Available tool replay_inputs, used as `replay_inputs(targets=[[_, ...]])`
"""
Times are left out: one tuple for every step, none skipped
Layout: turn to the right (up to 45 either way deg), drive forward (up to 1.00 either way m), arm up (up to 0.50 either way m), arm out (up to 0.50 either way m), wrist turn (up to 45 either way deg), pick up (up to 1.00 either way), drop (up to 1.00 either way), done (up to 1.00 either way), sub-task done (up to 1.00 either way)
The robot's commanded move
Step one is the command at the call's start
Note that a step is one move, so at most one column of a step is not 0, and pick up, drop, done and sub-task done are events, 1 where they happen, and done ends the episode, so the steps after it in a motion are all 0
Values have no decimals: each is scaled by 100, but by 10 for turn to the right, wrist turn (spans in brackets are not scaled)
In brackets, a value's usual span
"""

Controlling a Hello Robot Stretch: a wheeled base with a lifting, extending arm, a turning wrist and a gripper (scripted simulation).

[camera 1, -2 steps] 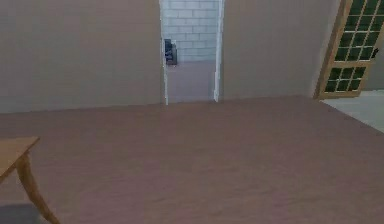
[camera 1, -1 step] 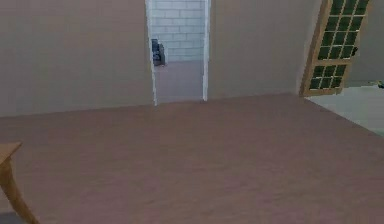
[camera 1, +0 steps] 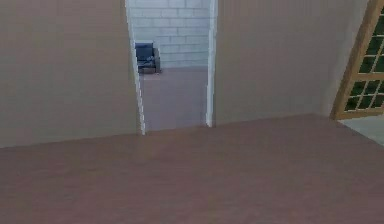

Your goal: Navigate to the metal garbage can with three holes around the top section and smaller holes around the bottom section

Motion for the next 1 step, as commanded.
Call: replay_inputs(targets=[[0, 100, 0, 0, 0, 0, 0, 0, 0]])
